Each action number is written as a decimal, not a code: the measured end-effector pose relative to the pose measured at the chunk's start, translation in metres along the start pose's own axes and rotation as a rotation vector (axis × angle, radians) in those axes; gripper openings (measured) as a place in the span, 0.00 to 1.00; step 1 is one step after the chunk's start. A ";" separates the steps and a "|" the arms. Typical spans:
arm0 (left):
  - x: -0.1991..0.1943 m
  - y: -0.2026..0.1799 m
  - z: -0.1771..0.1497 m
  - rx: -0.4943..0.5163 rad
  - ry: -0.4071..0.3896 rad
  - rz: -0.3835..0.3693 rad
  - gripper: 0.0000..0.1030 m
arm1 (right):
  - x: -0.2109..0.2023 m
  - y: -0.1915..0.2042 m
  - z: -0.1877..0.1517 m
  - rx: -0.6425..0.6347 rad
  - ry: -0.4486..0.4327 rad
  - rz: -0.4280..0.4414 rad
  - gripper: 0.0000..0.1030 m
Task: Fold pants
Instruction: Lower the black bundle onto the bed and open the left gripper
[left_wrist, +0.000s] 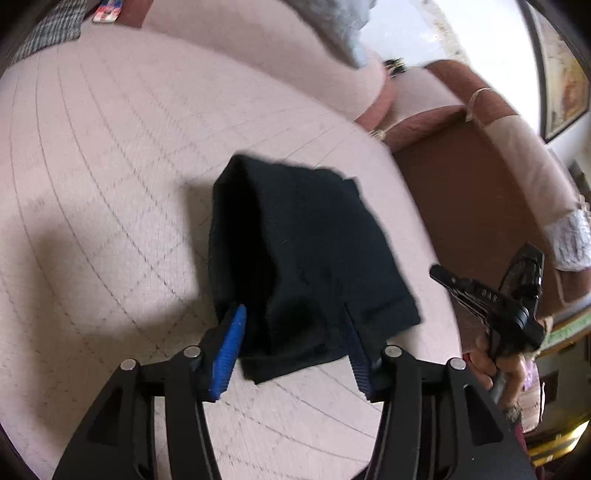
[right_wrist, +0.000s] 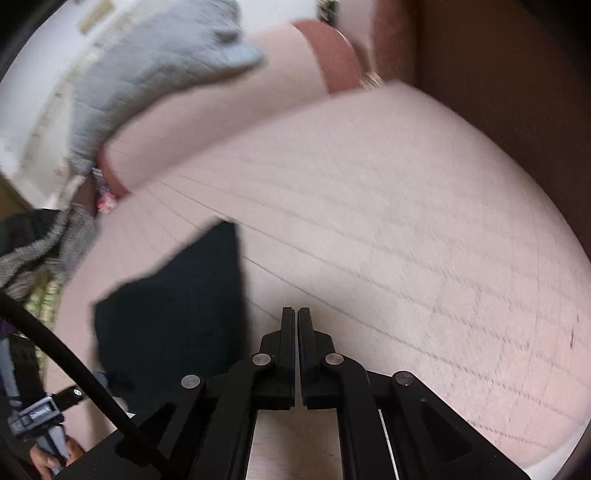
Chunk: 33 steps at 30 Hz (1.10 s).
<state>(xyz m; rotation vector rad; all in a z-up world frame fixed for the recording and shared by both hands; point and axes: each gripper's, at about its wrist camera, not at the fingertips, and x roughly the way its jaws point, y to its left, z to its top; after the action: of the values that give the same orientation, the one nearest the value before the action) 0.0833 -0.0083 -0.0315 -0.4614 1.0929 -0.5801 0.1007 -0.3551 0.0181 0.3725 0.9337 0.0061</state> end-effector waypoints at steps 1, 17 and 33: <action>-0.008 -0.002 0.005 0.004 -0.023 -0.011 0.52 | -0.004 0.007 0.005 -0.007 -0.011 0.045 0.05; 0.058 -0.001 0.041 0.010 0.005 0.134 0.57 | 0.145 0.082 0.043 0.006 0.278 0.131 0.13; 0.010 0.012 0.049 -0.047 -0.120 0.048 0.61 | 0.064 0.090 0.021 -0.174 0.103 0.064 0.19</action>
<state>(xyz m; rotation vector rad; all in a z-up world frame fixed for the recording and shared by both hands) 0.1347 -0.0030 -0.0263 -0.5027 1.0022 -0.4795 0.1695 -0.2666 0.0081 0.2423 1.0146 0.1654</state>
